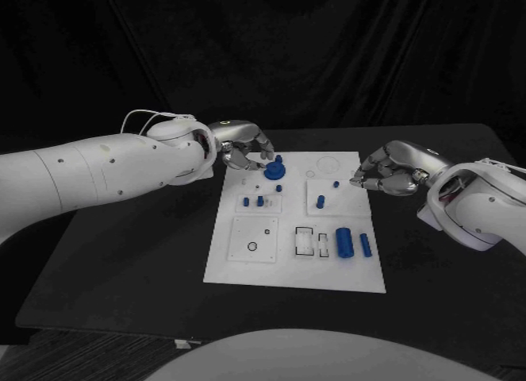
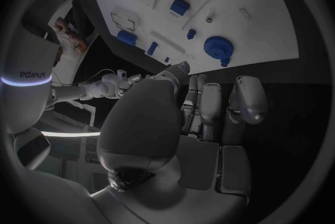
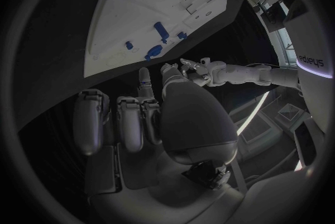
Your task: Assemble the parts on the task board
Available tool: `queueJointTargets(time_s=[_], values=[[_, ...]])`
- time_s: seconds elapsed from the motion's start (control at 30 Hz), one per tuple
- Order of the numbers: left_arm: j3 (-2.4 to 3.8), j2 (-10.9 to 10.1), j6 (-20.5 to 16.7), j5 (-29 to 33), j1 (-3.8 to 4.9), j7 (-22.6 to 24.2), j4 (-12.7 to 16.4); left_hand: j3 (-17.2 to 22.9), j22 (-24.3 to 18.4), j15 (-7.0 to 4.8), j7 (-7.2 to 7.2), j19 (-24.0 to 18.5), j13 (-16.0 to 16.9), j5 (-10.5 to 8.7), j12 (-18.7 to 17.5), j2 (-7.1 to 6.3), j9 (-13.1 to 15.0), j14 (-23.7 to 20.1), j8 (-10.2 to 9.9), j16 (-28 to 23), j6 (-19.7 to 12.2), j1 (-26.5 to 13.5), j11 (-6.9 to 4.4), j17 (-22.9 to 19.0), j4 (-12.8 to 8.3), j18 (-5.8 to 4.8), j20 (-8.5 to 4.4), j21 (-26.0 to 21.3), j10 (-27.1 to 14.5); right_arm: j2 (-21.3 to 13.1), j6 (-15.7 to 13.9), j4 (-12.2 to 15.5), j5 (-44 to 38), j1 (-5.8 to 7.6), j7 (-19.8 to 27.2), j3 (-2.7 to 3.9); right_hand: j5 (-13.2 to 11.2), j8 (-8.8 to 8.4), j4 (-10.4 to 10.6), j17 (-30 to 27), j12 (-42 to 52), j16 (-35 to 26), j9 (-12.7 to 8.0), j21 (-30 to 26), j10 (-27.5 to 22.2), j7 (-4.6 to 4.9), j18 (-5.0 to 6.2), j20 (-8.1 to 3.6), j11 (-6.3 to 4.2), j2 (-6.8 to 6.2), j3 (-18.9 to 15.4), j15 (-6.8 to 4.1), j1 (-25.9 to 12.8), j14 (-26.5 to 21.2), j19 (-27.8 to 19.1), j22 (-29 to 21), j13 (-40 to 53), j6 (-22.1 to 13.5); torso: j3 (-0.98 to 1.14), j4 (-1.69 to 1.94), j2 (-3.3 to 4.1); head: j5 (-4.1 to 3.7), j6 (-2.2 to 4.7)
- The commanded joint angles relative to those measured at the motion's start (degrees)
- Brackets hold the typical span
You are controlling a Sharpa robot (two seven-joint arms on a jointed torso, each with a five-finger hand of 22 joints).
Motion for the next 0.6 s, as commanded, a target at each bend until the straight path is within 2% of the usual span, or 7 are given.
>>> queueJointTargets(time_s=[0.03, 0.07, 0.17, 0.27, 0.37, 0.47, 0.6], values=[[0.08, 0.8, -5.8, -11.1, -0.38, 4.2, -0.2, -2.1, 10.2, -1.66, -1.24, 5.1, -19.6, -2.32, -12.0, -1.25, -13.9, 3.6, -2.1, 2.6, 0.8, 0.6, -1.27, -2.5, 0.3, 1.86, -0.97, 4.6, -2.5, -0.2, -2.4, 0.5, -0.1, -0.1, 1.0, 0.05, 1.0, 0.88, -0.1, 15.9, 1.0, 1.1, 0.8, 0.9, 5.8, 0.08, -0.55, 0.32, 0.25, 0.42, -0.6, -0.1, 0.8, 5.7, 2.7, 13.1, 15.8, 0.4, -0.1, 0.06, 0.08, 0.17, 0.01], [0.08, 1.0, -5.9, -11.7, -0.45, 4.1, -0.3, -2.7, 10.6, -1.91, -1.31, 5.9, -21.3, -2.78, -11.8, -1.38, -15.0, 4.3, -1.8, 3.2, 2.1, 0.4, -1.67, -2.3, 0.6, 1.61, -1.19, 5.7, -1.0, -0.2, -2.5, 0.6, -0.1, -0.1, 1.0, 0.05, 1.0, 0.88, -0.1, 15.9, 1.0, 1.1, 0.8, 0.9, 5.8, 0.08, -0.55, 0.32, 0.25, 0.42, -0.6, -0.1, 0.8, 5.7, 2.7, 13.1, 15.8, 0.4, -0.2, 0.08, 0.13, 0.16, 0.01], [0.09, 1.5, -6.2, -13.7, -0.68, 3.7, -0.3, -3.3, 11.1, -1.77, -0.74, 7.1, -24.3, -3.1, -11.7, -1.32, -17.0, 5.3, -1.9, 4.1, 3.6, 0.1, -1.17, -2.0, 1.0, 1.21, -1.26, 7.3, 0.8, -0.2, -2.7, 0.8, -0.1, -0.1, 1.2, 0.05, 1.0, 0.88, -0.1, 15.9, 1.0, 1.1, 0.8, 0.9, 5.8, 0.08, -0.55, 0.32, 0.25, 0.42, -0.6, -0.1, 0.8, 5.7, 2.7, 13.1, 15.8, 0.4, -0.29, -0.02, 0.23, 0.19, 0.01], [0.09, 1.9, -5.8, -14.7, -0.81, 3.1, -0.3, -3.5, 11.2, -1.73, -0.65, 7.2, -25.0, -3.28, -11.6, -1.31, -17.6, 5.4, -2.0, 4.1, 3.8, 0.1, -1.11, -2.1, 1.1, 1.17, -1.25, 7.5, 1.3, -0.1, -2.8, 0.9, -0.1, -0.1, 1.2, 0.05, 1.0, 0.88, -0.1, 15.9, 1.0, 1.1, 0.8, 0.8, 5.8, 0.06, -0.53, 0.3, 0.23, 0.39, -0.6, -0.12, 0.9, 5.7, 2.7, 13.1, 15.8, 0.4, -0.43, 0.05, 0.23, 0.03, 0.01], [0.09, 2.4, -4.8, -15.2, -0.9, 2.4, -0.5, -3.8, 11.4, -1.66, -0.32, 7.8, -26.8, -3.72, -11.3, -1.14, -18.8, 5.8, -1.8, 4.6, 5.0, 0.0, -0.87, -2.2, 1.2, 0.98, -1.17, 8.3, 3.0, 0.0, -2.7, 0.9, -0.1, -0.11, 1.2, 0.05, 1.0, 0.88, -0.1, 15.9, 1.0, 1.1, 0.8, 0.8, 5.8, 0.06, -0.53, 0.3, 0.23, 0.39, -0.6, -0.12, 0.9, 5.7, 2.7, 13.1, 15.8, 0.4, -0.7, 0.04, 0.38, 0.11, 0.01], [0.09, 3.1, -3.7, -15.5, -1.07, 1.6, -0.8, -3.5, 11.5, -1.6, -0.34, 8.0, -28.7, -2.72, -10.6, -0.8, -20.1, 5.8, -1.5, 4.6, 7.4, 0.4, -0.92, -2.8, 0.9, 0.92, -1.11, 8.6, 6.0, 0.1, -2.6, 0.9, -0.1, -0.11, 1.2, 0.05, 1.0, 0.88, -0.1, 15.9, 1.0, 1.1, 0.8, 0.8, 5.8, 0.06, -0.53, 0.3, 0.23, 0.39, -0.6, -0.12, 0.9, 5.7, 2.7, 13.1, 15.8, 0.4, -0.76, 0.03, 0.39, 0.06, 0.01], [0.09, 4.1, -1.9, -15.6, -1.43, 0.4, -1.4, -3.2, 11.6, -1.79, -0.91, 8.1, -30.0, -1.8, -11.0, -0.84, -20.6, 5.6, -1.3, 4.4, 9.0, 0.5, -1.19, -3.5, 0.4, 0.89, -1.17, 8.7, 6.6, 0.3, -2.5, 0.8, -0.1, -0.12, 1.3, 0.04, 1.0, 0.88, -0.1, 15.9, 1.0, 1.1, 0.8, 0.7, 5.8, 0.05, -0.5, 0.29, 0.22, 0.38, -0.6, -0.13, 0.9, 5.7, 2.7, 13.0, 15.8, 0.4, -0.79, 0.06, 0.4, 0.16, 0.01]])
